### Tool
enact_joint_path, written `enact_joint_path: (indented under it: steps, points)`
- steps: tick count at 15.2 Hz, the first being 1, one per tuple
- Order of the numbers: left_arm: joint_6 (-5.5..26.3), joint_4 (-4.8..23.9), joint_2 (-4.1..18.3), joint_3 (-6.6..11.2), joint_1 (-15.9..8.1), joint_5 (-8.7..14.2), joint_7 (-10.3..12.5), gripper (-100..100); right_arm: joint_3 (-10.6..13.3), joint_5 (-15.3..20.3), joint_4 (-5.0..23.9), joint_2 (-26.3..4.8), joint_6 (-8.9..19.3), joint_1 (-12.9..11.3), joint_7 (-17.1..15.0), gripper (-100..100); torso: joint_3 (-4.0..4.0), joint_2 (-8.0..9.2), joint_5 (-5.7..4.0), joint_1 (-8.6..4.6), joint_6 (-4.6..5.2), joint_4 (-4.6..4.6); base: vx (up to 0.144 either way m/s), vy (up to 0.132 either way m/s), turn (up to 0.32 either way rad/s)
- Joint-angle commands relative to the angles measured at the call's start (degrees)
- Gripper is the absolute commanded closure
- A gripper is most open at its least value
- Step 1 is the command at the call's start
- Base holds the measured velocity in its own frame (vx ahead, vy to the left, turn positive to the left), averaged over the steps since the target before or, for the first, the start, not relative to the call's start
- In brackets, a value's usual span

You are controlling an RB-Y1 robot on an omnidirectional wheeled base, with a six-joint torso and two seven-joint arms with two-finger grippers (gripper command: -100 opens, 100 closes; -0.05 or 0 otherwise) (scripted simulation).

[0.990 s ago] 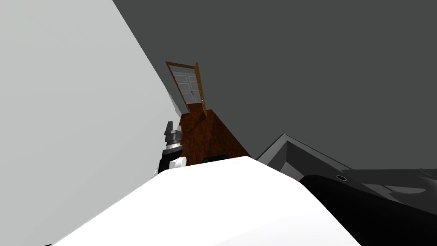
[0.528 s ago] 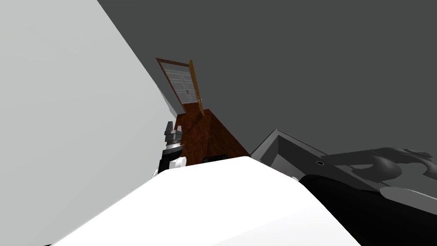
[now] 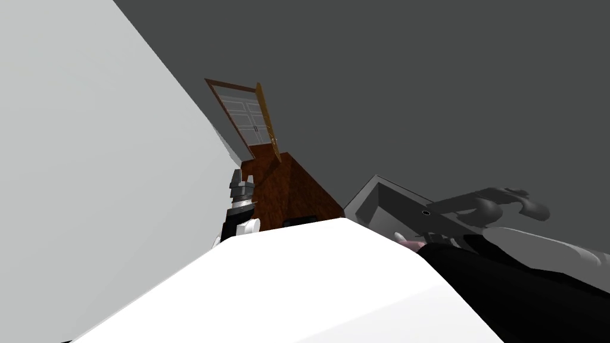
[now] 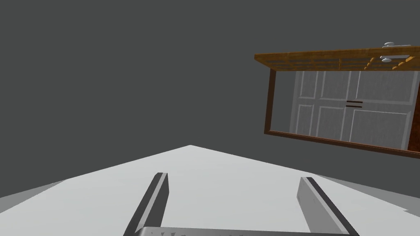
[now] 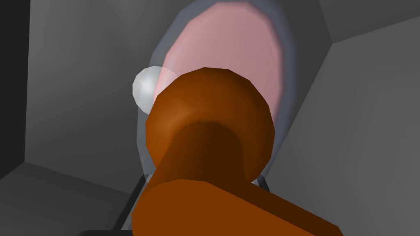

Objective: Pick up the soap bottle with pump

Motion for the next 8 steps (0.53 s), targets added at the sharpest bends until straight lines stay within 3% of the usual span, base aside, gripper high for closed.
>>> enact_joint_path:
  steps: [1,3,5,6,8]
  points:
    - [0.0,0.0,0.0,0.00,0.0,0.0,0.0,0,1.8,-2.6,-1.7,-2.9,2.0,-0.4,-2.2,100,0.00,0.00,0.00,0.00,0.00,0.00,-0.045,-0.014,-0.134]
    - [0.0,0.0,0.0,0.01,0.0,0.0,0.0,0,1.8,-2.6,-1.7,-5.5,2.0,-0.4,-2.2,100,0.03,0.07,-0.02,0.01,0.14,-0.01,-0.050,-0.014,-0.161]
    - [0.0,0.0,0.0,0.00,0.0,0.0,0.0,0,1.8,-2.6,-1.7,-6.8,2.0,-0.4,-2.2,100,-0.01,0.00,0.01,0.02,0.03,-0.01,-0.019,-0.001,0.012]
    - [0.0,0.0,0.0,0.00,0.0,0.0,0.0,0,3.6,-5.1,-3.1,-8.9,3.7,-0.9,-4.3,100,-0.05,-0.07,0.03,0.05,0.00,-0.03,-0.024,-0.013,-0.149]
    - [0.0,0.0,0.0,0.01,0.0,0.0,0.0,0,3.6,-5.1,-3.1,-11.3,3.7,-0.9,-4.3,100,-0.02,-0.01,0.00,0.05,0.13,-0.04,-0.042,-0.011,-0.156]
